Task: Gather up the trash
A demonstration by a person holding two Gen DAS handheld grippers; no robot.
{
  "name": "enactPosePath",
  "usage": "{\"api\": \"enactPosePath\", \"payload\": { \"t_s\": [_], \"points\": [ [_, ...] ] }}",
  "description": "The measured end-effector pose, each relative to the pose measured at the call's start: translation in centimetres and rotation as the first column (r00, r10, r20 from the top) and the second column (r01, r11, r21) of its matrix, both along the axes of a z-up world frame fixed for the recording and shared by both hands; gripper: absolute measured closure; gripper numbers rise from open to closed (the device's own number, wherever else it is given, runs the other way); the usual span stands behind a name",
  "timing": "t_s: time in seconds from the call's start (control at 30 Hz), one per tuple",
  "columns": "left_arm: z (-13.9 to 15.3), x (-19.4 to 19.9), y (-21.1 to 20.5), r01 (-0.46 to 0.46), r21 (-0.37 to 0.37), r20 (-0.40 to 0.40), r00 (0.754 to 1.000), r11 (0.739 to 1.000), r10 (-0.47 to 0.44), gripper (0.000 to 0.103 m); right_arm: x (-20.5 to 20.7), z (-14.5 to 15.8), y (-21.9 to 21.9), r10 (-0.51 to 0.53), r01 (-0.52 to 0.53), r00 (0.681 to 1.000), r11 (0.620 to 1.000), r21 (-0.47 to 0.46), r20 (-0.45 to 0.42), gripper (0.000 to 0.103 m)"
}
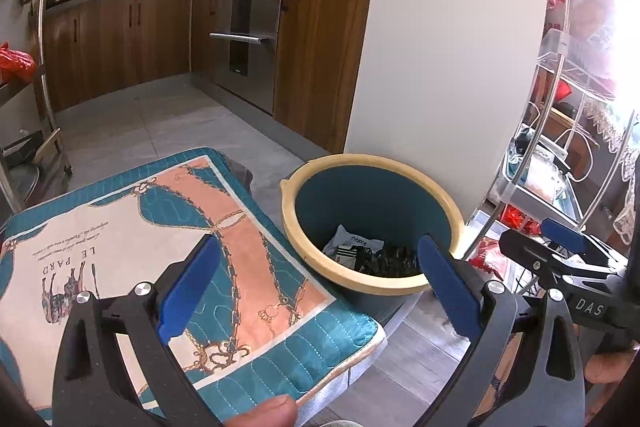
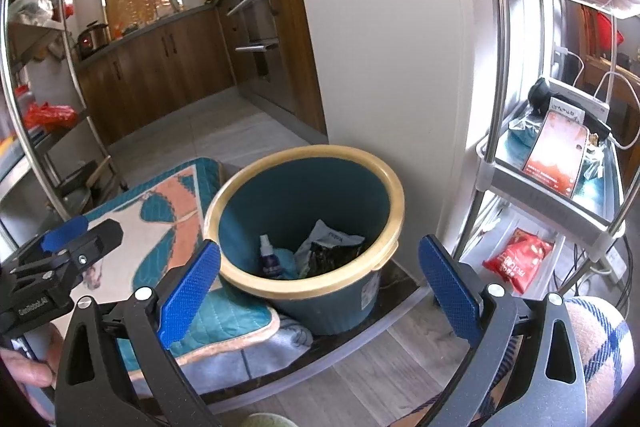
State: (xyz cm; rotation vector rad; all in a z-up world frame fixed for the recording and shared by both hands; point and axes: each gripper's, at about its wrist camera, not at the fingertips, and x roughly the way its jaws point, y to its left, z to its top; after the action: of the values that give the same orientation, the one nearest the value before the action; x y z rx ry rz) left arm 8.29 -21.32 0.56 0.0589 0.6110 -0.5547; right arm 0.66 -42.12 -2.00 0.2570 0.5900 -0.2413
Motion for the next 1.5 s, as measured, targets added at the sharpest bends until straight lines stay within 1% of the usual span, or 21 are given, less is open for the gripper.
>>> {"api": "enactPosePath", "payload": {
  "t_s": [0.17,0.3,0.87,1.5],
  "points": [
    [-0.1,0.1,0.2,0.003,-0.015,-0.005,1.000,1.000,-0.003,0.005,-0.1,0.2,0.2,0.006,-0.006,1.000,1.000,-0.001,0.012,0.005],
    [-0.2,0.1,0.3,-0.006,-0.001,0.001,1.000,1.000,0.006,0.005,-0.2,0.4,0.6,0.023,-0.023,0.999,1.000,0.000,0.023,0.005],
    [-0.7,0.3,0.7,-0.032,0.012,0.000,0.999,0.999,0.032,0.005,0.3,0.2,1.0,0.060,-0.060,0.998,0.998,0.000,0.014,0.005],
    [-1.0,0.5,1.0,-0.049,0.024,-0.004,0.999,0.999,0.049,0.005,0.4,0.2,1.1,0.074,-0.075,0.997,0.997,0.007,0.017,0.005]
  ]
}}
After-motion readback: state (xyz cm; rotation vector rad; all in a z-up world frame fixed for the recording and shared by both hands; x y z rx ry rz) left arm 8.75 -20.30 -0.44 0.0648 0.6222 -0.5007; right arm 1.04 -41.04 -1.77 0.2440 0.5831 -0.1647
